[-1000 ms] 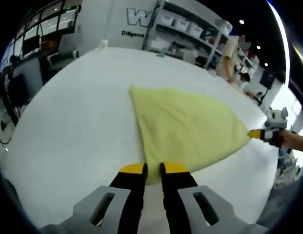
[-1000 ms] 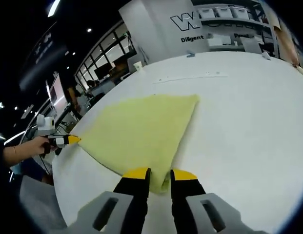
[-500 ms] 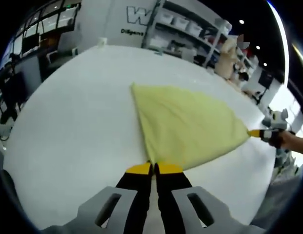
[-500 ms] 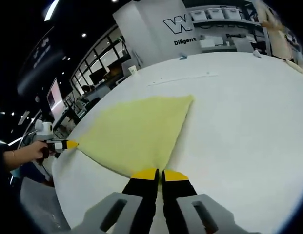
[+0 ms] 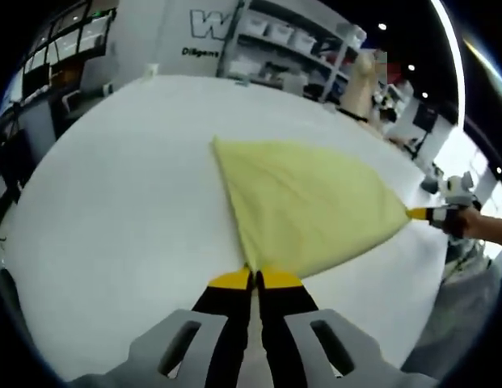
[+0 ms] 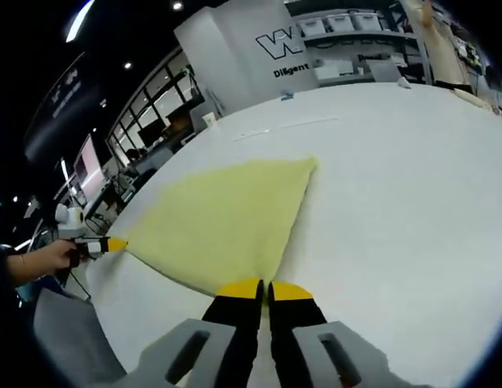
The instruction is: Fold the garment on the visible template until the final outline fits inside the template.
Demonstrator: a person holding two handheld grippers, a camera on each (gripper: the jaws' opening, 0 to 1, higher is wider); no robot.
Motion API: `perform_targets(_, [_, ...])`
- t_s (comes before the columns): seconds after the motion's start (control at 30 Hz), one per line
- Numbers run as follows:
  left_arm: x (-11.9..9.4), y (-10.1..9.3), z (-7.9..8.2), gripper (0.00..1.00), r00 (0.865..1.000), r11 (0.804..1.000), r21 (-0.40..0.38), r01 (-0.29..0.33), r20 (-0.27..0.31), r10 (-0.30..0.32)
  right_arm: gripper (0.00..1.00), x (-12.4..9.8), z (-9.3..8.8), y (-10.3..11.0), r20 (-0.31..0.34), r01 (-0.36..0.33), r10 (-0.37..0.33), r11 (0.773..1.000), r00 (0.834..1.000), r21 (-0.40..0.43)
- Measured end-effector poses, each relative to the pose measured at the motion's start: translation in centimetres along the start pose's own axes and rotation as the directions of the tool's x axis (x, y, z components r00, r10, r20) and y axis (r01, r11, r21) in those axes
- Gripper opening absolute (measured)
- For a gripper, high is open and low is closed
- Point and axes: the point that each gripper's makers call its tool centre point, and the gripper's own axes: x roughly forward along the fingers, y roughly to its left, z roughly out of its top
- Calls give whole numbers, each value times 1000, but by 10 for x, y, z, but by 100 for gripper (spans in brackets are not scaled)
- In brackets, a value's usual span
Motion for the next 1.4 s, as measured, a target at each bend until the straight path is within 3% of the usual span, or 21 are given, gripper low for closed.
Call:
perform_targets(0.23, [-15,5,2,2,998,996,79,-52,24,51,0,-13,7,12,45,20,-17,999,999,-50])
perform_targets(0.37, [-32,9,9,20,991,987,125,-101,95,90,9,-20,6,15,68,20,-15,997,998,-71])
perform_targets(0.5, [-57,6,18,33,981,983,133,-123,165,101,11,-36,6,46,104,7,5,994,995,-112])
perform_targets(0.6, [-64,1,22,41,976,985,135,-111,203,82,21,-34,9,44,130,8,12,989,991,-149])
perform_targets(0.7, [-72,-10,31,57,964,981,164,-104,258,60,40,-41,20,58,201,18,24,979,979,-202])
perform_targets(0.73, [-76,-19,39,62,950,977,186,-100,311,38,50,-44,27,65,244,23,36,972,969,-235])
perform_targets(0.83, [-78,-28,41,73,940,982,172,-82,341,19,68,-51,35,74,284,29,50,964,957,-266])
perform_targets(0.87, [-79,-30,41,74,939,982,173,-79,343,15,70,-51,34,75,283,25,52,964,958,-263])
perform_targets(0.97, [-85,-42,39,76,933,977,202,-64,359,-13,70,-60,34,89,296,20,62,964,953,-264])
perform_targets(1.07, [-88,-49,36,77,929,977,212,-32,366,-49,68,-64,26,87,316,32,43,973,948,-228])
perform_targets(1.13, [-91,-56,33,78,925,980,198,-15,375,-62,64,-63,20,87,272,23,41,974,961,-226])
perform_targets(1.2, [-90,-56,31,77,925,981,195,-15,376,-61,60,-63,27,84,304,39,37,970,952,-238])
perform_targets(1.27, [-88,-52,30,76,930,980,196,-26,364,-49,61,-62,25,84,295,31,40,972,955,-231])
perform_targets(1.4, [-91,-48,37,76,916,984,176,-31,399,-42,59,-60,20,89,272,22,48,968,961,-251])
